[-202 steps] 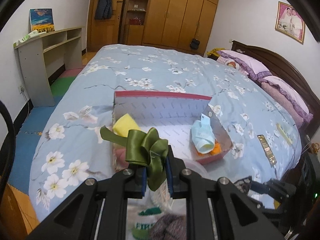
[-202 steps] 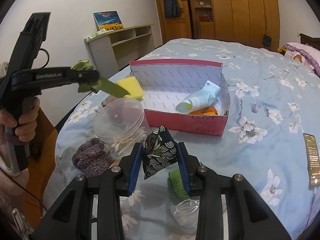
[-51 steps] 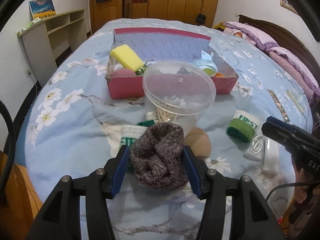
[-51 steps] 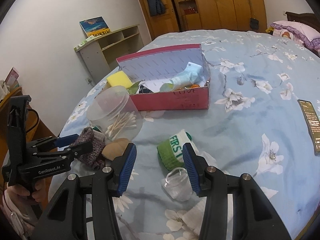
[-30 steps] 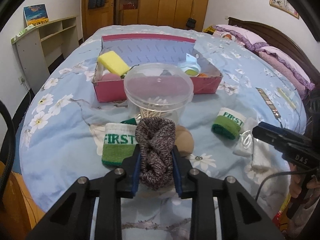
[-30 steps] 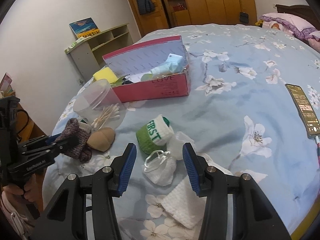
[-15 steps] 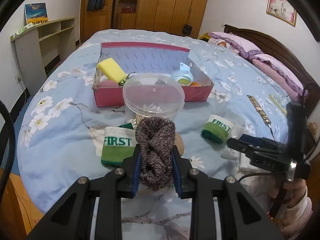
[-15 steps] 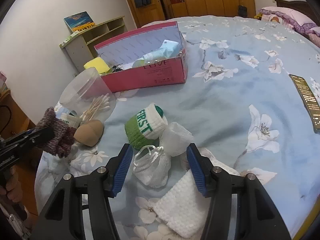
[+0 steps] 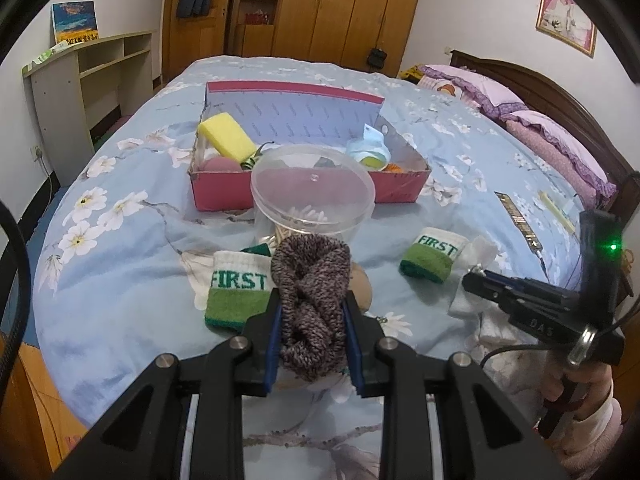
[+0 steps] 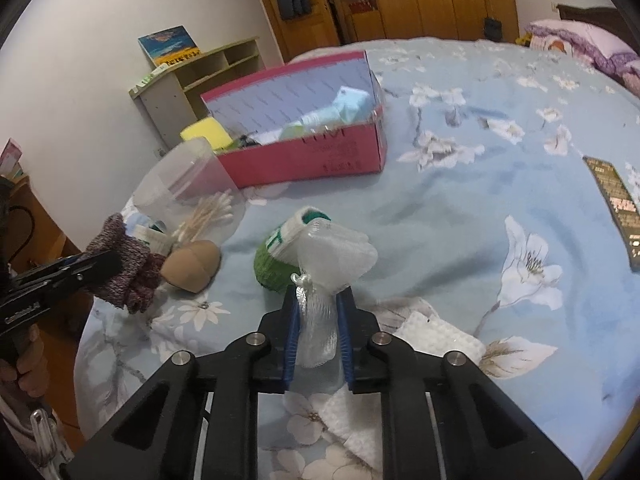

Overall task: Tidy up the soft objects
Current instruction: 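Carry the grey sock and white mesh bag in both tools over the pink box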

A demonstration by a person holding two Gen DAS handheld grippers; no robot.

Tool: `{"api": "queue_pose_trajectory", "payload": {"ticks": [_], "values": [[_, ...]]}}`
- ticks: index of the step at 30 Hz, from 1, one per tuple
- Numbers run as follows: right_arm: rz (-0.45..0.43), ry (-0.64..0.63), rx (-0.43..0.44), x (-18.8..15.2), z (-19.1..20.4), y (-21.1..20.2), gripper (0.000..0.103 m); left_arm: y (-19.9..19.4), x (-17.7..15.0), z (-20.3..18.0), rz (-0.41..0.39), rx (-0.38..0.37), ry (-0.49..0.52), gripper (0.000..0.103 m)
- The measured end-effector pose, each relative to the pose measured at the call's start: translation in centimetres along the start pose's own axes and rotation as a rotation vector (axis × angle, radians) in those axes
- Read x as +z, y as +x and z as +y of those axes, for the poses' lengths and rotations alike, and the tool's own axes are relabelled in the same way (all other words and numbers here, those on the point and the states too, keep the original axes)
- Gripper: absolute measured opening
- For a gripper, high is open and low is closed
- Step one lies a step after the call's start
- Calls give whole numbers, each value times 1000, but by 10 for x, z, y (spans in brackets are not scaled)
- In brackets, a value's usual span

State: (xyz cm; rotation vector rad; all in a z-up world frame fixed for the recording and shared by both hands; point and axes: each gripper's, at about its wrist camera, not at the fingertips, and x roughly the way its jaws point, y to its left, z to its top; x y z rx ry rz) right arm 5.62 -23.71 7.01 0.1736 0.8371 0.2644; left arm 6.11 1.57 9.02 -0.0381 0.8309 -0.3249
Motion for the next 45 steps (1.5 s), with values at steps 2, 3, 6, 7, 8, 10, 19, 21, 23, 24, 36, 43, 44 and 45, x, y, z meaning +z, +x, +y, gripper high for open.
{"api": "queue_pose_trajectory", "payload": {"ticks": [2,3,6,7,8,10,19,21,23,24,36,43,44,45], "values": [[-10,-6,7,1,2,-4,17,-2,0,1,-5,-1,-1,28],[-13,-11,11,2,4,-6,17,-2,0,1,-8,-1,-1,28],[-28,-27,17,3,9,-14,17,-7,1,1,-18,-3,-3,28],[-33,-30,19,4,11,-16,17,-9,2,1,-23,-3,-3,28],[-37,-32,21,4,11,-18,17,-11,2,1,-27,-3,-2,28],[-49,-38,25,6,14,-22,17,-14,3,1,-37,0,0,28],[-85,-73,34,15,25,-34,17,-25,17,5,-74,20,7,28],[-87,-79,34,18,26,-34,17,-27,22,8,-81,24,5,28],[-90,-86,32,21,28,-34,17,-27,26,10,-87,29,3,28],[-92,-91,30,23,29,-34,17,-28,29,11,-90,32,3,28],[-120,-127,19,51,34,-30,17,-24,68,22,-144,87,35,28],[-133,-155,10,68,39,-24,17,-11,90,25,-163,110,50,28],[-135,-159,9,70,40,-23,17,-8,94,27,-163,113,48,28],[-138,-162,8,73,40,-22,17,-5,98,29,-162,116,45,28]]}}
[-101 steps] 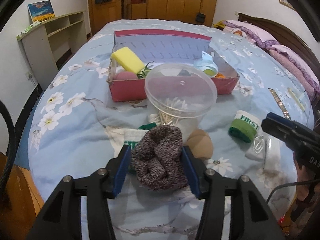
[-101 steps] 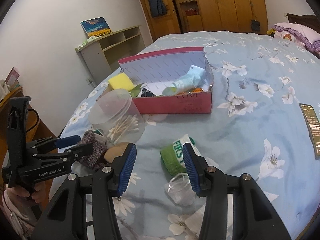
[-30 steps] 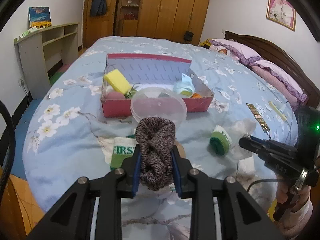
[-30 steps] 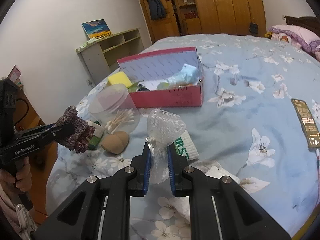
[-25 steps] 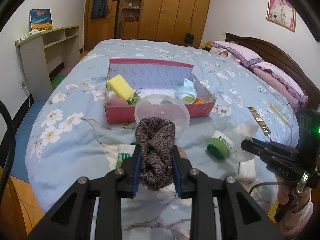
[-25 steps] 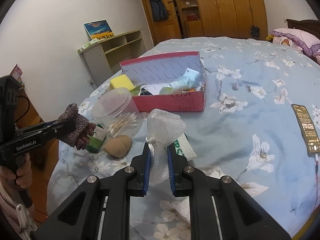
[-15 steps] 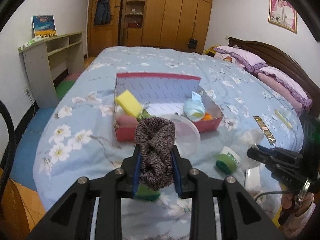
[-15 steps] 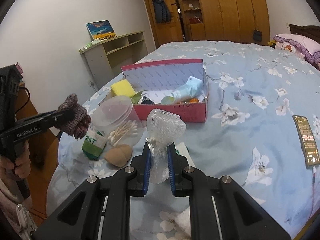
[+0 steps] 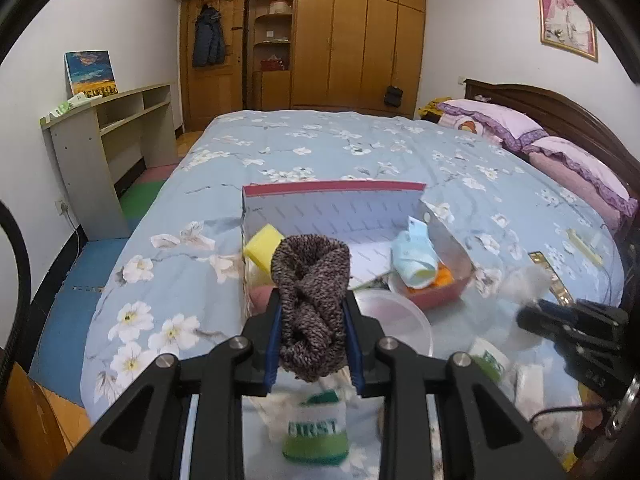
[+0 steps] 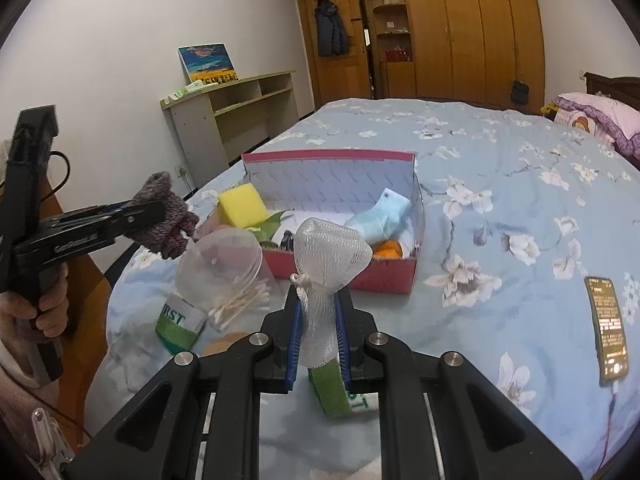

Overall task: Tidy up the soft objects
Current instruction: 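Carry the grey sock and white mesh bag in both tools over the pink box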

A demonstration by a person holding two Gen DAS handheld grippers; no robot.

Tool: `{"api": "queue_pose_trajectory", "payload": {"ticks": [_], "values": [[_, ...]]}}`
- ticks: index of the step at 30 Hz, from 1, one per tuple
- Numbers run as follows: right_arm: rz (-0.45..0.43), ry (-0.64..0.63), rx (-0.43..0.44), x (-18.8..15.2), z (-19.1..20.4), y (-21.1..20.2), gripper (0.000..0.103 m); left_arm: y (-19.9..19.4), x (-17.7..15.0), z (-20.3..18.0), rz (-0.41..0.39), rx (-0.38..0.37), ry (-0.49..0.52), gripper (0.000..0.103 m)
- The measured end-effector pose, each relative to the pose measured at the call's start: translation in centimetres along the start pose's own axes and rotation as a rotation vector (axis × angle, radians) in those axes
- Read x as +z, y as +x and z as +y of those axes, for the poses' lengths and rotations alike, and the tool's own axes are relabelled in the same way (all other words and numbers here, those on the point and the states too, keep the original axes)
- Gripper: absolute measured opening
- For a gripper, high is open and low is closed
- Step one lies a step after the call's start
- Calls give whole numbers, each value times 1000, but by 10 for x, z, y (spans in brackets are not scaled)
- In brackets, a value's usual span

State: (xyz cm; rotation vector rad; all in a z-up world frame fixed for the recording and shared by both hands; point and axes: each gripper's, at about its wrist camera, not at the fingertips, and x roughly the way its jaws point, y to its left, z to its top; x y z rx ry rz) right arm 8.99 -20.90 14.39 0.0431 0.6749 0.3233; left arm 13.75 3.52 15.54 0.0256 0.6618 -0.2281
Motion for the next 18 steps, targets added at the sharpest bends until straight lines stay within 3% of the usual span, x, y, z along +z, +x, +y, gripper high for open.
{"api": "queue_pose_trajectory", "payload": {"ticks": [18], "values": [[-5,-32,-5,29,-3,33,17,70,32,11,25,8,-15,28]]}}
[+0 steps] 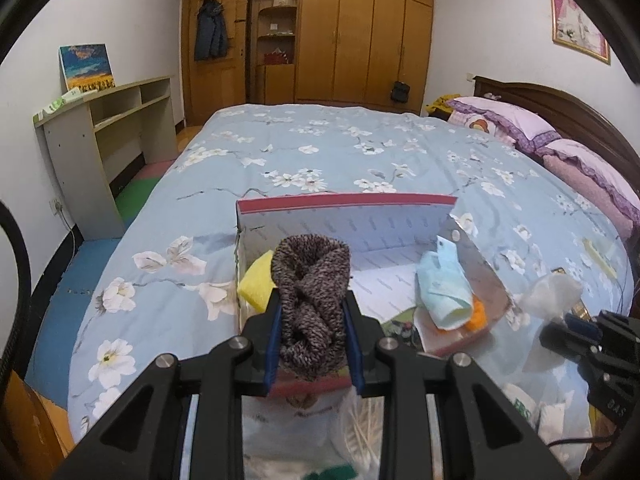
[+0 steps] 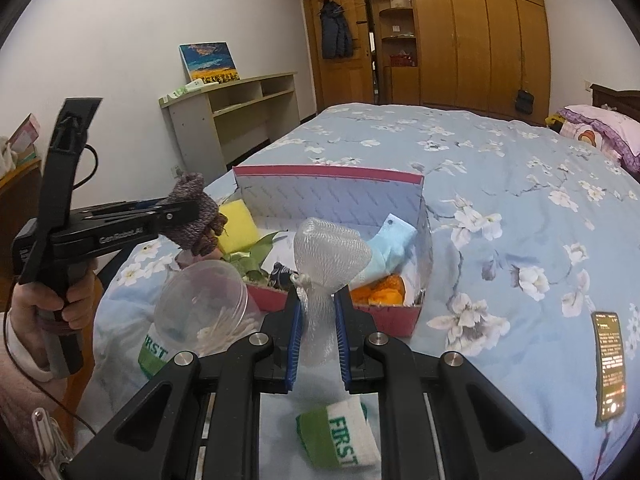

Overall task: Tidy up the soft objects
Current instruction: 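Carry the grey sock and white mesh bag in both tools over the pink box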

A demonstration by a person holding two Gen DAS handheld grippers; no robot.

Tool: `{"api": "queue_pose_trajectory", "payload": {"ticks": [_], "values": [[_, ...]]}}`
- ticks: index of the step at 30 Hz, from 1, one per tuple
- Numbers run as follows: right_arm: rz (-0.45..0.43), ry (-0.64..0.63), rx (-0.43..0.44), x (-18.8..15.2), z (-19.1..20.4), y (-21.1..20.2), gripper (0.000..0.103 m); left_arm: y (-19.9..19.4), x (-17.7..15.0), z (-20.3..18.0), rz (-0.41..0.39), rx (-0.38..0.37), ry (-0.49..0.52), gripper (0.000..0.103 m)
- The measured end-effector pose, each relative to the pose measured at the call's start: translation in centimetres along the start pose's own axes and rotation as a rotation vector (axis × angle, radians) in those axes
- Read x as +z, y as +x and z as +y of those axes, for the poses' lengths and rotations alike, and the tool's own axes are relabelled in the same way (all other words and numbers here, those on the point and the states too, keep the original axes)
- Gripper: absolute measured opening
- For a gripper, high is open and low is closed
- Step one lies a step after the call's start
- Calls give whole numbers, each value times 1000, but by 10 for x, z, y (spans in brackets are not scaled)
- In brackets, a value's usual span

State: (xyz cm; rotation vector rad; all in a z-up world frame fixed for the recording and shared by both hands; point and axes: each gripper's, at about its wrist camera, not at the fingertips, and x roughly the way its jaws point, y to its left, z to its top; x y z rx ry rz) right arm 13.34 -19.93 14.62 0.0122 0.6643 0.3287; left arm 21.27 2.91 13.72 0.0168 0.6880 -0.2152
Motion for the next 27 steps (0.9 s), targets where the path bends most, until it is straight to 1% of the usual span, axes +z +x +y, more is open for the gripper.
{"api": "queue_pose_trajectory", "payload": {"ticks": [9,16,27], "values": [[-5,-18,-6,15,-2,18,17,32,8,6,19,-6,-10,28],[-8,-26,-12,28,-3,35,17,52,2,6,51,-23,-11,28],[-10,-14,-24,49,-12,77,17,67,-3,9,83,-46,-19,29]]}}
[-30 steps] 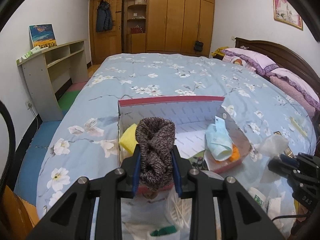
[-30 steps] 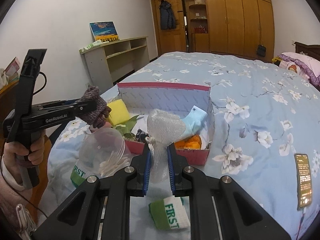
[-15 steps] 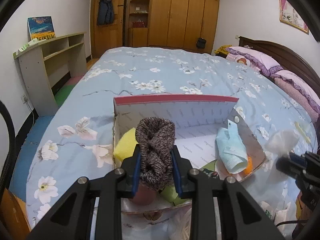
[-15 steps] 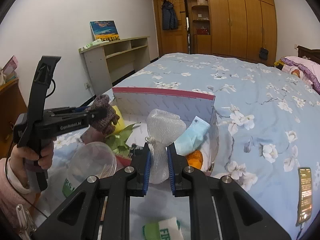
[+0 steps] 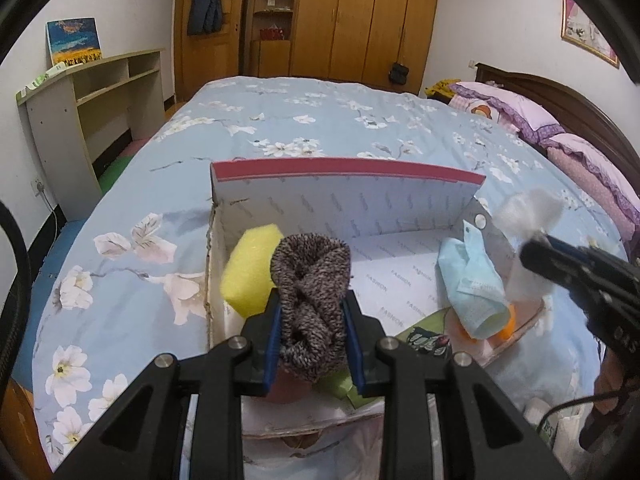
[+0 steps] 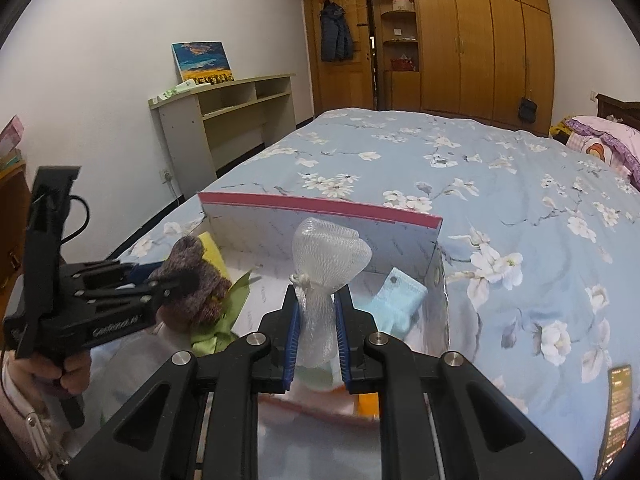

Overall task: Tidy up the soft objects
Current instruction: 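Carry the grey sock and white mesh bag in both tools over the pink box, then open the right tool releasing the mesh bag into the box while the left tool releases the sock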

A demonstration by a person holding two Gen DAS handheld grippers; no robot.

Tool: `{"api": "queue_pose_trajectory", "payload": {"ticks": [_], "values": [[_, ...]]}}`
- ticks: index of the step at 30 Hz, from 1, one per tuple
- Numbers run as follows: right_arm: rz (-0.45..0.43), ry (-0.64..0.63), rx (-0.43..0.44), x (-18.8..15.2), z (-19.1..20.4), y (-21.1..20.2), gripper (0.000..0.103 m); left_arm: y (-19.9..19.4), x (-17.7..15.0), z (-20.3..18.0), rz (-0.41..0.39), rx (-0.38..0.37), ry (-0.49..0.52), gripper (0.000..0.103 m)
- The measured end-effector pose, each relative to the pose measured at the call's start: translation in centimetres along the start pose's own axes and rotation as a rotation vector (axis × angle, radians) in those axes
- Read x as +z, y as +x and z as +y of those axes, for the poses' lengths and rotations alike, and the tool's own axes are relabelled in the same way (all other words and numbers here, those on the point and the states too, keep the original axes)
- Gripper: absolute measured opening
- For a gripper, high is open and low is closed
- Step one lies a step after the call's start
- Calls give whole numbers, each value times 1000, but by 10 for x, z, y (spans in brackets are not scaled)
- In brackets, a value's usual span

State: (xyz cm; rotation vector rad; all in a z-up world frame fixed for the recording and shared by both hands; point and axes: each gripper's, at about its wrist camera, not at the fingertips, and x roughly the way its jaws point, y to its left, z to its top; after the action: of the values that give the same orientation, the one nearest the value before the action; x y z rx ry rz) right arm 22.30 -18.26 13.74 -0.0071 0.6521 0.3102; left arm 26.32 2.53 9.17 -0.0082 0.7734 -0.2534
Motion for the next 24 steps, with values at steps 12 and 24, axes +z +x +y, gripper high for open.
{"api": "queue_pose_trajectory", "payload": {"ticks": [12,24], "values": [[61,32,6,-7,-8,29,22,2,0,-5,11,-5,27,29],[39,35,20,-5,-6,16,49,-12,7,-21,-5,12,61,56]]}}
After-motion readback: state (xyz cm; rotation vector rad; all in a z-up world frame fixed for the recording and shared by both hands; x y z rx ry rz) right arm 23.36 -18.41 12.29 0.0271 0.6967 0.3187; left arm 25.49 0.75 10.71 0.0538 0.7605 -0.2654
